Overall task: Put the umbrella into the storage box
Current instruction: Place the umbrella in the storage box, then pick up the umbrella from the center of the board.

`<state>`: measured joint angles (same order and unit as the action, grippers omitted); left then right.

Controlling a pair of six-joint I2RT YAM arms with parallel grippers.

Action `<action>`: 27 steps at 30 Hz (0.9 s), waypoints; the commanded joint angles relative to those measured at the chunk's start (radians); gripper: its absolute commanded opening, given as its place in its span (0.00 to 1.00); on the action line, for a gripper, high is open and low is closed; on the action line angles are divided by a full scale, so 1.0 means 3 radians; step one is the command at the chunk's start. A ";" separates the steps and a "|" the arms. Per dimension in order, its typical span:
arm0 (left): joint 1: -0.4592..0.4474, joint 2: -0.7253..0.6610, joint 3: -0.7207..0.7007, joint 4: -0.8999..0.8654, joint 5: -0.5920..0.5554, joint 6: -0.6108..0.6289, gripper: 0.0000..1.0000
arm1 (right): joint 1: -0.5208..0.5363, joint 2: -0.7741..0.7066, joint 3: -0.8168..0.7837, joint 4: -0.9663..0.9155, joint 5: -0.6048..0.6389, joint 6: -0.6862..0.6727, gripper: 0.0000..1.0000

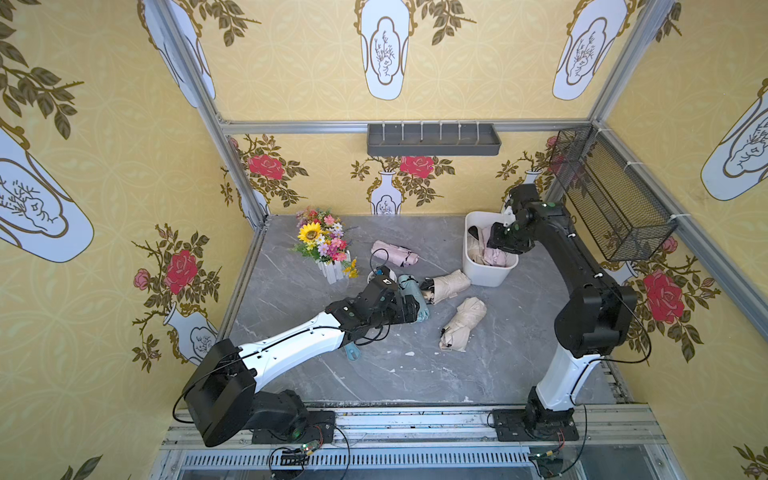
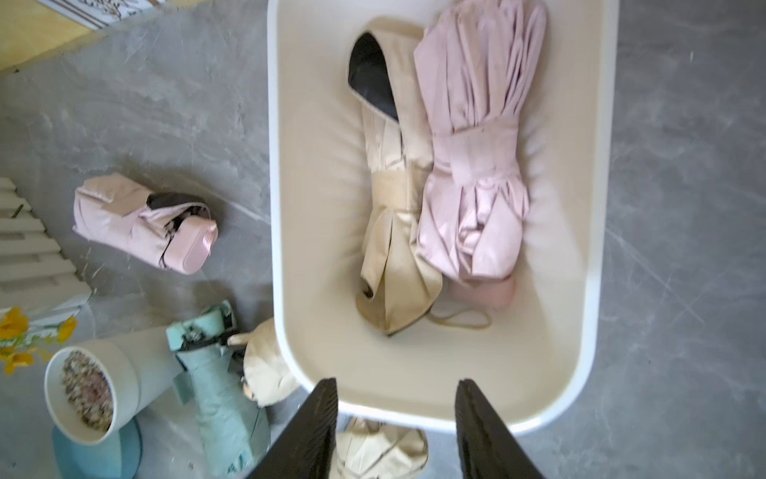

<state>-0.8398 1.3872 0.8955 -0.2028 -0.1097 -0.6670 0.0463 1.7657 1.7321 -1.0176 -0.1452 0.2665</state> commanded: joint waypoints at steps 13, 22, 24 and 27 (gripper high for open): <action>-0.0653 0.1258 0.1365 -0.0633 -0.0043 0.0563 0.86 | -0.0703 -0.0942 -0.1332 -0.0018 -0.0822 0.0093 0.59; -0.0717 0.1875 0.1896 -0.0806 0.0204 0.0964 0.88 | -0.1029 -0.1113 -0.1564 -0.0034 -0.1075 -0.0061 0.62; -0.0717 0.1985 0.1977 -0.0831 0.0230 0.1010 0.88 | -0.1059 -0.1145 -0.1622 0.0029 -0.1144 -0.0025 0.62; -0.0715 0.2132 0.2083 -0.0886 0.0225 0.1054 0.87 | -0.1061 -0.1150 -0.1665 0.0071 -0.1235 -0.0017 0.62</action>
<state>-1.0542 1.9934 1.5028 -0.4423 -0.0650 -0.3927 -0.2733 1.4265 1.2404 -1.0183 -0.4671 0.2607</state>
